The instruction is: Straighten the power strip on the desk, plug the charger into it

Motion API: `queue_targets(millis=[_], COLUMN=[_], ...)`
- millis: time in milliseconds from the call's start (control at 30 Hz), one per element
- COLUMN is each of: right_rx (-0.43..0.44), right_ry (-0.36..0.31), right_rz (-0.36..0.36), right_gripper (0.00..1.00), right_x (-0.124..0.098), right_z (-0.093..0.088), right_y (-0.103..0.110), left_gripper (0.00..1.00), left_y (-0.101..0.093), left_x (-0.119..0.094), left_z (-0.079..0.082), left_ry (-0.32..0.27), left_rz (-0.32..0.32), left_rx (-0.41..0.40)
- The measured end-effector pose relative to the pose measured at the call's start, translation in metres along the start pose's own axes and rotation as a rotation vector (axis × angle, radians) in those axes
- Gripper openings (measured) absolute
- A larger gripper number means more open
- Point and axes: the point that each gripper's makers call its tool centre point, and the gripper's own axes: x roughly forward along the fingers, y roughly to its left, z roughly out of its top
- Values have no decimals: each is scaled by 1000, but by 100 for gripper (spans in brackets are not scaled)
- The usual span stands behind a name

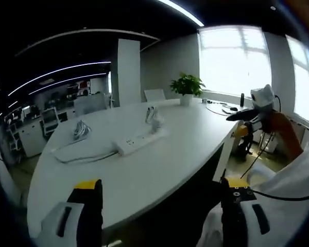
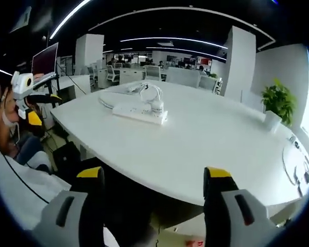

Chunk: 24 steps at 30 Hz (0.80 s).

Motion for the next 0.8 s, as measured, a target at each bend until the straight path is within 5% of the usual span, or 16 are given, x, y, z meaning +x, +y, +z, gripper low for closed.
queue_targets(millis=[800], right_rx=[7], right_ry=[-3], right_rz=[17], right_gripper=[77], right_x=[-4], right_z=[2], right_y=[4], left_gripper=[96], left_y=[8], left_x=[-1], left_z=[-6], left_ry=[29], left_rz=[40], left_rx=[27])
